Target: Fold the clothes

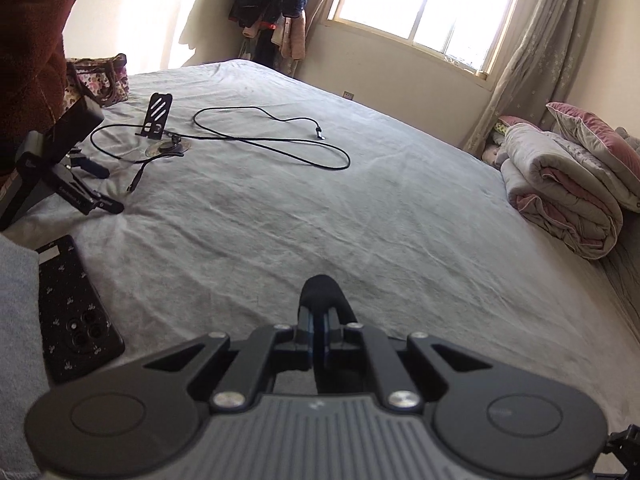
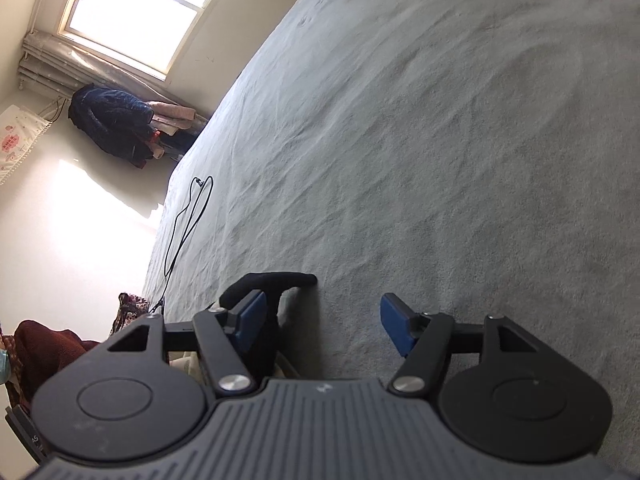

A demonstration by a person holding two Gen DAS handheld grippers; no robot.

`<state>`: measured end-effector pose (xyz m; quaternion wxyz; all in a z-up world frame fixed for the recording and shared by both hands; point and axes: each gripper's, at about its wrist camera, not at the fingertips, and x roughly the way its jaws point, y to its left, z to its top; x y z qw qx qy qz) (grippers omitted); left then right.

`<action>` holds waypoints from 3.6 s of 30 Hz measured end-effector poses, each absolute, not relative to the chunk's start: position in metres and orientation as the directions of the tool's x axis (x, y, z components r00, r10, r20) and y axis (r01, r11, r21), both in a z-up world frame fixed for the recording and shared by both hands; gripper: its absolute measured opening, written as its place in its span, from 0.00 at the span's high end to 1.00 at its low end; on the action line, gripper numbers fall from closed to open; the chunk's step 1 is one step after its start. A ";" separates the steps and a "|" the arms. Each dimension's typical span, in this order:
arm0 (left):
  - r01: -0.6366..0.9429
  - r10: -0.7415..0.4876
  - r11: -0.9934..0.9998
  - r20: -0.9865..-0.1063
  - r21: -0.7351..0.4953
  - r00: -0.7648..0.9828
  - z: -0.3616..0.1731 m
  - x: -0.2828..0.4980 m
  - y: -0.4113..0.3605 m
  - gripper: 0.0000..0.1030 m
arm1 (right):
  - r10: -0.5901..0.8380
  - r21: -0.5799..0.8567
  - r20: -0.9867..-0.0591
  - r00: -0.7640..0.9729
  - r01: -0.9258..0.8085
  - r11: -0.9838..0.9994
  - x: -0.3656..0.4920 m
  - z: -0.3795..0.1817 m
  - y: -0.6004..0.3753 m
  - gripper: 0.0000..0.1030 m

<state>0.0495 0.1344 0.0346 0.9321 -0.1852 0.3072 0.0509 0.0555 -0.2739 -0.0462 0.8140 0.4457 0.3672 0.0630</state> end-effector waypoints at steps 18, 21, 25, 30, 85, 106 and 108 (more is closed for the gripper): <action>-0.372 0.000 0.835 -0.677 -0.405 0.736 -0.022 0.051 0.173 0.96 | 0.480 0.686 -0.637 0.603 0.160 0.710 0.104 -0.038 -0.169 0.61; -0.372 -0.008 0.827 -0.671 -0.421 0.741 -0.021 0.051 0.175 0.96 | 0.399 0.596 -0.667 0.629 0.129 0.793 0.099 -0.030 -0.162 0.76; -0.363 -0.019 0.819 -0.652 -0.445 0.758 -0.016 0.050 0.177 0.96 | 0.328 0.536 -0.659 0.676 0.117 0.836 0.088 -0.016 -0.169 0.87; -0.350 -0.014 0.822 -0.630 -0.450 0.776 -0.009 0.050 0.175 0.96 | 0.207 0.429 -0.622 0.755 0.108 0.897 0.074 0.011 -0.177 0.88; -0.262 -0.038 0.877 -0.602 -0.403 0.798 -0.002 0.071 0.151 0.96 | 0.020 0.357 -0.589 0.808 0.237 0.904 0.052 -0.038 -0.240 0.88; -0.260 -0.063 0.860 -0.598 -0.438 0.799 -0.001 0.072 0.157 0.96 | -0.004 0.333 -0.584 0.812 0.244 0.911 0.052 -0.038 -0.235 0.88; -0.262 -0.068 0.856 -0.599 -0.446 0.798 -0.001 0.072 0.158 0.96 | -0.008 0.329 -0.583 0.812 0.244 0.912 0.052 -0.038 -0.235 0.88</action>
